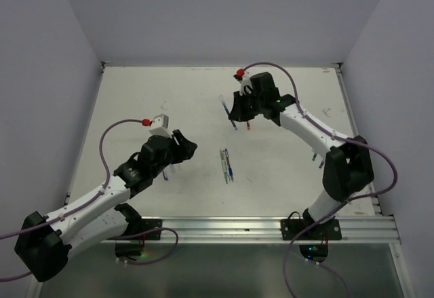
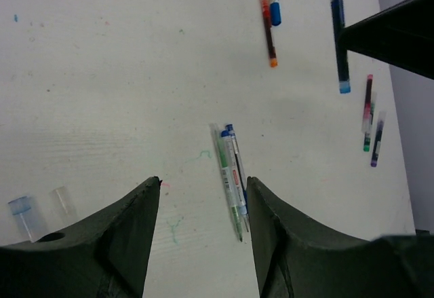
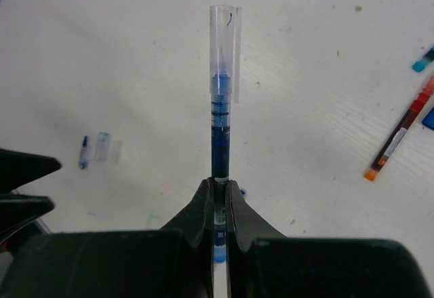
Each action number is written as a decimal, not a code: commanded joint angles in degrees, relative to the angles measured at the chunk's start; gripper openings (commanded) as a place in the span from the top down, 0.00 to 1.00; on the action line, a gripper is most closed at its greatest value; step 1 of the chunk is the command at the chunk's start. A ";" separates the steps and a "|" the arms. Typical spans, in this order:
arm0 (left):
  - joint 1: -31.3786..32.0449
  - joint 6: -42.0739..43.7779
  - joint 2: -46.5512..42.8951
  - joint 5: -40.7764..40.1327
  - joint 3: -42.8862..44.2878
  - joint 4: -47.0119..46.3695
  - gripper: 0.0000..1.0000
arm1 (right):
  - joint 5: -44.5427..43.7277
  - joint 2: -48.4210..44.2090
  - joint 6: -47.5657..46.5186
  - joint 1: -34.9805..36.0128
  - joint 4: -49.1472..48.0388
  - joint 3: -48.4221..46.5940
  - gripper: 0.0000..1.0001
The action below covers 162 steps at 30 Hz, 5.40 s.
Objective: Open the pen caps
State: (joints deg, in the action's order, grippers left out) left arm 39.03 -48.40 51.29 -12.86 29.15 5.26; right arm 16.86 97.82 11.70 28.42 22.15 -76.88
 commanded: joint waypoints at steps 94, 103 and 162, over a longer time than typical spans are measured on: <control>-0.26 -16.99 24.56 29.74 2.40 -47.01 1.00 | 9.77 -26.72 13.96 9.01 -16.00 30.65 1.00; -2.11 -12.16 28.08 16.39 17.51 -21.09 1.00 | -9.36 -24.52 11.15 17.43 -7.58 30.48 1.00; -13.45 -7.23 6.81 -5.07 -7.44 16.37 0.96 | -18.18 -5.71 18.18 14.99 -14.42 28.98 0.66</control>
State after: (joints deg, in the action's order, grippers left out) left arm 25.61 -54.50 57.93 -19.00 22.85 25.63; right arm -0.95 92.53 29.41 43.81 8.36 -46.92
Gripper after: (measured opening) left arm 0.070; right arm 0.324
